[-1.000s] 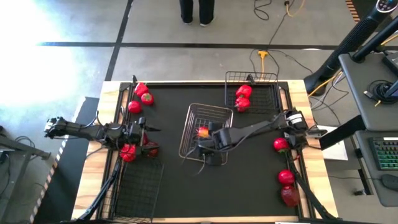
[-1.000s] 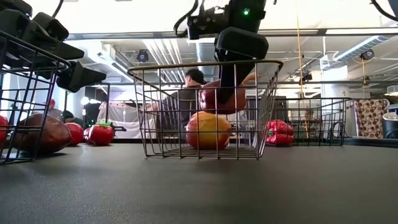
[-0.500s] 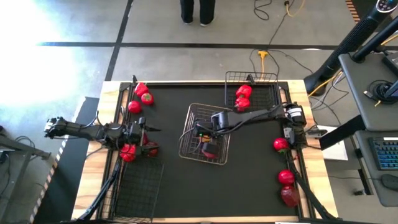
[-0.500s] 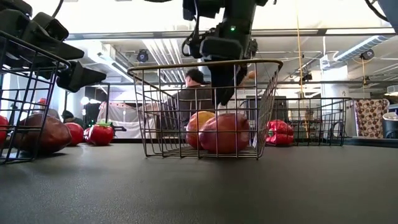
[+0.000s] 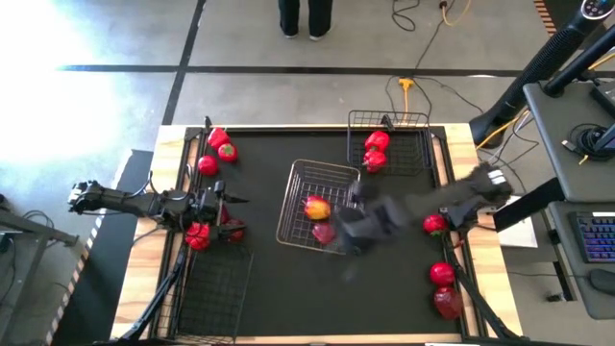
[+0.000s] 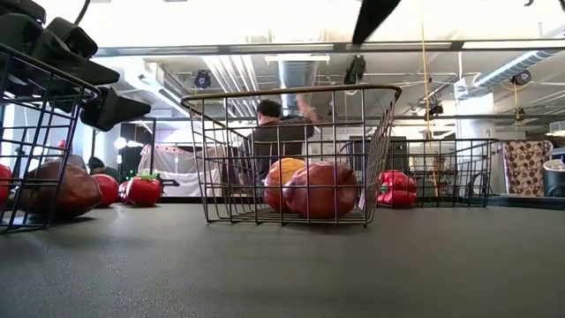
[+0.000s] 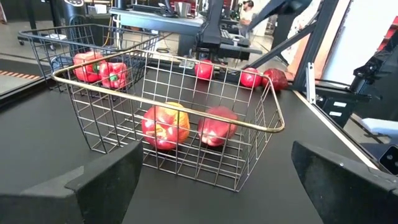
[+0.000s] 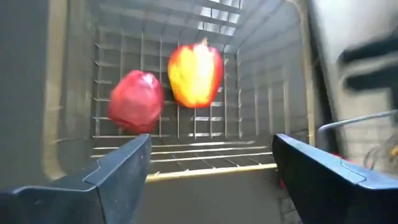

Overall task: Sort produce into baskets
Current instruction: Put the red apple into the gold wire basket

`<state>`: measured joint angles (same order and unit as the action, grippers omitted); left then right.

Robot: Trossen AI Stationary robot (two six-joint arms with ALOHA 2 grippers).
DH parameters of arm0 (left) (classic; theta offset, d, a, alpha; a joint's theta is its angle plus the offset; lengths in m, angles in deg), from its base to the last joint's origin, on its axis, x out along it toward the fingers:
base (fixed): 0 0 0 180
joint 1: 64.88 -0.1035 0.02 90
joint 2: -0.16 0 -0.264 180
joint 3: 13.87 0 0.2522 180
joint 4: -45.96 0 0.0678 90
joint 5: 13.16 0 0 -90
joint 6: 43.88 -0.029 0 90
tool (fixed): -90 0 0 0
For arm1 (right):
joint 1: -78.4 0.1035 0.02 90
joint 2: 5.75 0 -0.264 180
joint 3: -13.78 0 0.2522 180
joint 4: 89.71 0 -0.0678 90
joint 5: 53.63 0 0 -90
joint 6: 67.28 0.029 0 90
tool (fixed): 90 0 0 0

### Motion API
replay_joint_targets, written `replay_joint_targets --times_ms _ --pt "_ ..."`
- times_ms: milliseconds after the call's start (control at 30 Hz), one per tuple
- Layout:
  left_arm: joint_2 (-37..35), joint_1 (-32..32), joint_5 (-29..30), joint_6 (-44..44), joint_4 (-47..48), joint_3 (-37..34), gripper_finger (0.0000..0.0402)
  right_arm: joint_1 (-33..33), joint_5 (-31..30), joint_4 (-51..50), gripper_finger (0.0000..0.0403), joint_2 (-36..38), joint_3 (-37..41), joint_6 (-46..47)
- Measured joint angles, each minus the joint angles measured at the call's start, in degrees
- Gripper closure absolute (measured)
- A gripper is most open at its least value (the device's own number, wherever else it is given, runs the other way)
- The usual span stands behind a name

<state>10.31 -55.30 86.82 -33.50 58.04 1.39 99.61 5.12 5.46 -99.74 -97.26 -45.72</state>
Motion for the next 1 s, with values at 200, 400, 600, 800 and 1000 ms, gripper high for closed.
replay_joint_targets --times_ms 200,400,600,800,1000 --pt "0.04 0.02 -0.01 0.0 0.02 0.0 0.0009 14.71 -6.08 0.27 0.0104 7.05 6.03 6.07" --pt "0.04 0.0 -0.02 0.01 0.04 0.0 0.0009 27.12 -12.54 0.22 0.0123 13.4 18.39 12.93" --pt "0.08 0.02 0.0 -0.01 0.0 0.0 0.0009 30.04 -2.08 0.12 0.0146 20.44 32.28 21.29" --pt "0.05 0.02 0.0 -0.01 0.0 0.0 0.0009 30.04 7.3 1.43 0.0152 23.82 39.52 25.73" --pt "0.04 0.02 -0.02 0.0 0.01 0.0 0.0009 30.04 8.28 1.61 0.0145 24.07 41.34 28.07"
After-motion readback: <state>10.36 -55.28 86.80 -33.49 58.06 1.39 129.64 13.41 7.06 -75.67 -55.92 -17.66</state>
